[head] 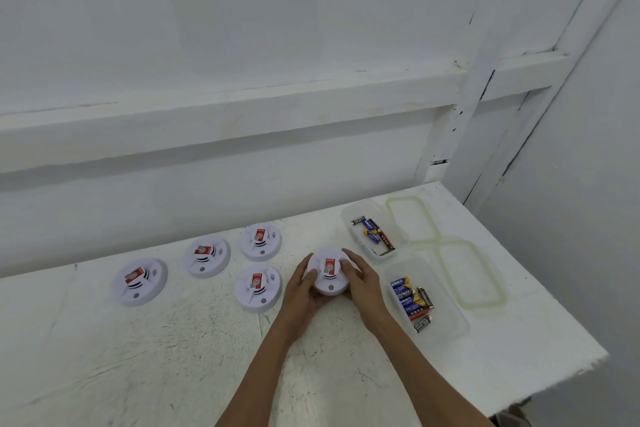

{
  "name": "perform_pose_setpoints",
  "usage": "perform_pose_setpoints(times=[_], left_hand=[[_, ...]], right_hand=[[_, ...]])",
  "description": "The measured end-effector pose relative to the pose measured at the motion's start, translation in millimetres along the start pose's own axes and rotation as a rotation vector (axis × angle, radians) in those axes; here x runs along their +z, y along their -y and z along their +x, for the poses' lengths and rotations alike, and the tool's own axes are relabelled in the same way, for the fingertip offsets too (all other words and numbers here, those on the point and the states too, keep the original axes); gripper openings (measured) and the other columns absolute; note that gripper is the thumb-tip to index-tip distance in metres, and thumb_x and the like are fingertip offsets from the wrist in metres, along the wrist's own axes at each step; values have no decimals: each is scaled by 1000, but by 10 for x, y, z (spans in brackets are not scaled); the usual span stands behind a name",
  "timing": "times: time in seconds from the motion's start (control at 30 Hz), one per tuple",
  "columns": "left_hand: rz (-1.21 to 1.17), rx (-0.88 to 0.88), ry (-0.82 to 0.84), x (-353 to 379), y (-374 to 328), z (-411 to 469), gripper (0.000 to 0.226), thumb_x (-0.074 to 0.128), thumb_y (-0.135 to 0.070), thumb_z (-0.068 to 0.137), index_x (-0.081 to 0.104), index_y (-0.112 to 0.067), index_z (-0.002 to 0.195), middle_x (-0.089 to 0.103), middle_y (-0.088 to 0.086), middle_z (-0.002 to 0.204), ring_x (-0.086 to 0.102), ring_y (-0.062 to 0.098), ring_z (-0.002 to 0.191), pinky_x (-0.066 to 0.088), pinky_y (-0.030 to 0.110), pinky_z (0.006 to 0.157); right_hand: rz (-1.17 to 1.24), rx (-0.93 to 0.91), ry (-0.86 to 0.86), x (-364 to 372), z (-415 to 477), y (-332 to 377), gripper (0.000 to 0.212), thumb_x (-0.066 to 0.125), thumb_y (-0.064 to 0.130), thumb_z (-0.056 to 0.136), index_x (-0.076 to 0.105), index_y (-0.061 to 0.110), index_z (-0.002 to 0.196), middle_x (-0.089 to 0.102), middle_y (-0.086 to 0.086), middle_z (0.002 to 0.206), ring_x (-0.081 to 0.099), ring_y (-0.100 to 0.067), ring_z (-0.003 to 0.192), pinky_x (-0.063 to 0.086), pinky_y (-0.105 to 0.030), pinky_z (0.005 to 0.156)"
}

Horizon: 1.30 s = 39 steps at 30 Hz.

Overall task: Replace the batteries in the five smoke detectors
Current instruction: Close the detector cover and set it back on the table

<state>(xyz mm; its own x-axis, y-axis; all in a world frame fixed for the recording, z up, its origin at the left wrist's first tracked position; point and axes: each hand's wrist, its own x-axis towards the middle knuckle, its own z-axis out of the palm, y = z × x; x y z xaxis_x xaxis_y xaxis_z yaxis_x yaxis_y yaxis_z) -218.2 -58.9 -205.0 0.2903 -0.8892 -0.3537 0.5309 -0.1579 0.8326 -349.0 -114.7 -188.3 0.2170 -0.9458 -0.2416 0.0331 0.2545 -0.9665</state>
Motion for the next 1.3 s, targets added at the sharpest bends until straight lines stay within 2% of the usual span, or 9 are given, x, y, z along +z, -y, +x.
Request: perform_pose_setpoints(times=[0.2,0.4,0.6,0.73,0.87,1.0,1.1,1.2,1.3], left_hand=[[102,106,14,-67,-475,-101,33,51,-12,108,58,-21,139,71,7,133,71,29,118,62,42,89],[196,205,-119,-485,-984,-297,35,48,-11,108,61,-27,136,74,1,127,74,20,111,62,33,82],[199,235,-315,-1240,-1209,-611,39,56,-12,106,59,-22,143,71,2,131,70,24,118,62,30,81],[232,234,-462,-1674,-1219,-850,31,65,-12,101,62,-16,132,75,9,118,73,29,108,62,31,77],[293,208,-549,-1997,-1129,-1017,24,61,-10,103,68,-14,126,76,10,116,73,29,106,62,36,81],[352,180,-647,-2213,-1016,-1062,26,61,-9,102,71,-12,126,76,10,116,73,31,107,63,43,86],[430,163,-675,-2278,-984,-1086,28,61,-10,102,71,-13,128,75,11,120,72,30,108,61,48,93],[516,157,-697,-2241,-979,-1108,33,60,-12,103,67,-14,135,71,6,125,67,29,113,56,47,102],[576,159,-740,-2202,-956,-1122,32,58,-12,103,67,-13,134,70,6,126,65,26,110,54,39,96]], right_hand=[[13,-22,56,296,7,282,30,59,31,100,63,30,130,73,2,116,72,-16,102,62,-37,78],[-46,-23,166,894,-6,516,27,65,36,95,61,30,121,74,-1,108,72,-14,98,62,-39,82],[-219,-16,281,1648,-240,434,4,65,41,93,68,39,92,75,10,99,71,-13,98,59,-45,89],[-287,63,325,2023,-439,294,19,64,37,91,73,35,75,75,9,86,72,-19,92,60,-51,84],[-371,98,371,2287,-675,195,14,59,28,97,71,23,94,71,5,88,68,-17,89,59,-48,86],[-443,143,336,2394,-776,72,32,63,22,95,64,10,124,69,-5,118,63,-16,96,59,-39,89],[-533,121,373,2376,-817,63,28,60,19,96,67,10,121,70,-4,117,60,-14,91,57,-30,84],[-591,63,414,2352,-854,79,26,55,17,97,71,7,115,73,-7,111,63,-17,87,56,-35,83],[-637,47,453,2362,-830,10,23,53,17,96,73,4,98,72,-16,97,66,-27,80,50,-35,67]])
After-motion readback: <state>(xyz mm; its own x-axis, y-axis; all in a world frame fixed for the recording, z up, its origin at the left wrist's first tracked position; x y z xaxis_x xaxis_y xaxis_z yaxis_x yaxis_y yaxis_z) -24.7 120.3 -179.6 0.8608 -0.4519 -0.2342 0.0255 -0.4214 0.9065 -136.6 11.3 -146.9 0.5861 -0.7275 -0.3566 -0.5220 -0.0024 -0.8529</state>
